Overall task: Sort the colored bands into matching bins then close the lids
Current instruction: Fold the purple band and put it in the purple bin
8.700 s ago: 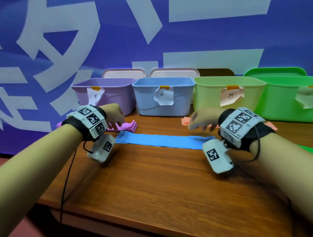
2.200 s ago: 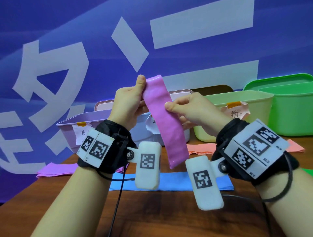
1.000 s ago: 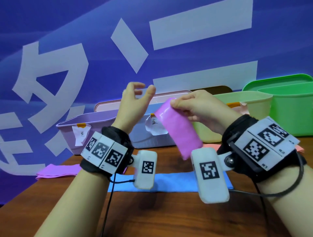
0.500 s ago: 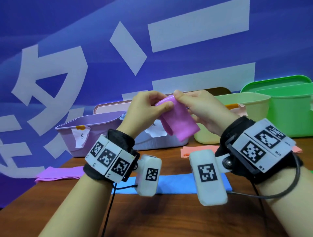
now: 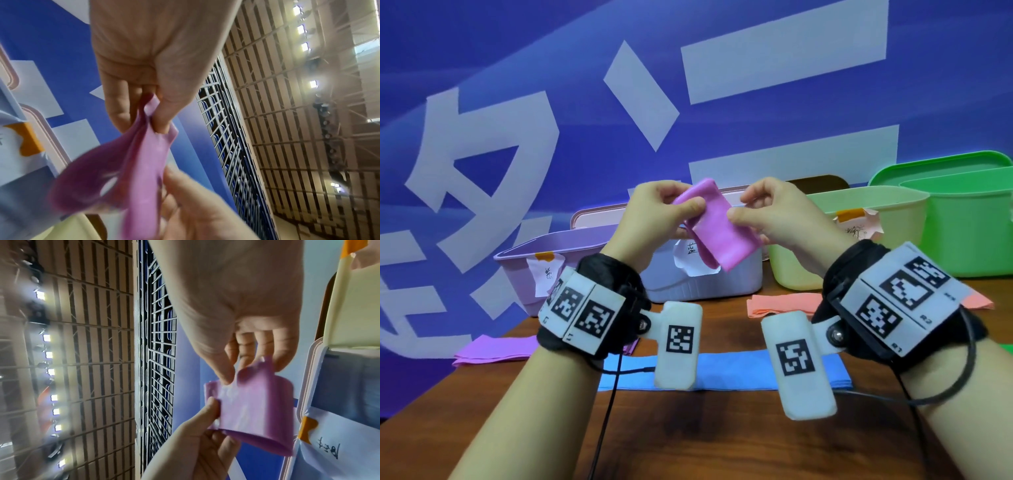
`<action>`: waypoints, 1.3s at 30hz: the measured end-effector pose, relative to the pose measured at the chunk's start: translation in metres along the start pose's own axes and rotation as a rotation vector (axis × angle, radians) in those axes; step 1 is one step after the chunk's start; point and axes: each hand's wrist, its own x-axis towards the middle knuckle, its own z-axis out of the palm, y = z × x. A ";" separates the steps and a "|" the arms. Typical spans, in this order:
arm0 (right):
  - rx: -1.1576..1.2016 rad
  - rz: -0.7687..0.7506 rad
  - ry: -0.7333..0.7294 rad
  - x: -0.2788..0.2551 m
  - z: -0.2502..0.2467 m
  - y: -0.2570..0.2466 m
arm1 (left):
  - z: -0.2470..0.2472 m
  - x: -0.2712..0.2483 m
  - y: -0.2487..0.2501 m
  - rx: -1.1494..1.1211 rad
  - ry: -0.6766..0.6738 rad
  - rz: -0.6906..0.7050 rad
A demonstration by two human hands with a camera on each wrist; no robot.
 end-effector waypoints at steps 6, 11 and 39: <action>0.062 0.174 -0.230 -0.004 -0.004 0.006 | -0.008 0.003 0.002 -0.167 0.030 -0.059; 0.268 0.116 -0.269 -0.004 -0.004 0.005 | -0.008 0.001 0.005 -0.258 0.023 -0.125; -0.002 -0.123 -0.410 0.074 0.005 -0.014 | -0.035 0.045 -0.046 -0.481 0.086 -0.294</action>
